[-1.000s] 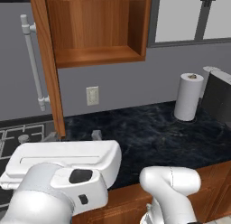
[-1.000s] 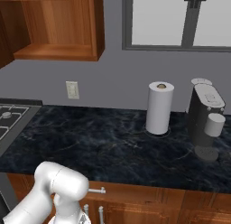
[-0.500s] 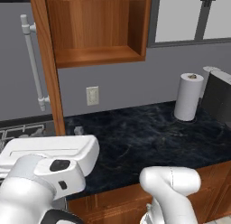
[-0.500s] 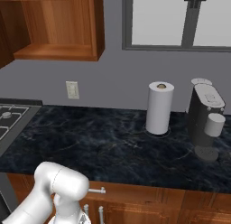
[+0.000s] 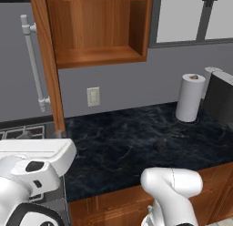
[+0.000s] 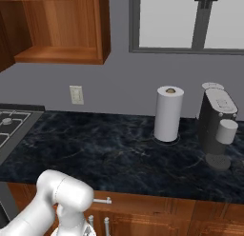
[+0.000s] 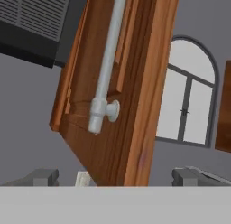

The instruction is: Open the cabinet. Pick the sponge and place it next to the sink. Then close the cabinet.

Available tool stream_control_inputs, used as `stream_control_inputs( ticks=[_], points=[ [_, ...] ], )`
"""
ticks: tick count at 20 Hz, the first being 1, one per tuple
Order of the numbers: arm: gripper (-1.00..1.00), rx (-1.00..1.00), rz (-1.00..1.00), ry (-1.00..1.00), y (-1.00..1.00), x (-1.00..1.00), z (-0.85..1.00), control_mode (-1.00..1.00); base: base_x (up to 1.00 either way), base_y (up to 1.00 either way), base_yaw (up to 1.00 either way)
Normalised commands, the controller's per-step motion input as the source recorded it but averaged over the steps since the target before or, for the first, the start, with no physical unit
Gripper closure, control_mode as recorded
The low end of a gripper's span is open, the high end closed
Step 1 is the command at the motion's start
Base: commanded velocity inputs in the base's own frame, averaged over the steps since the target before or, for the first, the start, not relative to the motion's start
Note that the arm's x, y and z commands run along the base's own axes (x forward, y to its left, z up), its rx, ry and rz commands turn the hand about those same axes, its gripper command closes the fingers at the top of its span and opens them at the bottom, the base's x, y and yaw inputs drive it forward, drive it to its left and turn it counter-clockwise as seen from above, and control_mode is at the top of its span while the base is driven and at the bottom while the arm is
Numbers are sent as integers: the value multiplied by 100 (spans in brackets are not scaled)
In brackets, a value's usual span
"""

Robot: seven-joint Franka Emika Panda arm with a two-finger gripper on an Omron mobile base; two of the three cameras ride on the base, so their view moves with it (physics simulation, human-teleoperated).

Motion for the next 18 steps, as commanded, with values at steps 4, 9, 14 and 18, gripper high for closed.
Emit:
stream_control_inputs(
  ticks=[4,9,14,18],
  points=[
    [-100,0,-10,0,35,40,-9,-100,0,0,0],
    [-100,0,-11,0,37,32,0,-100,0,0,0],
    [-100,0,-11,0,33,30,0,-100,0,0,0],
    [-100,0,-12,0,14,24,0,-100,0,0,0]
  ],
)
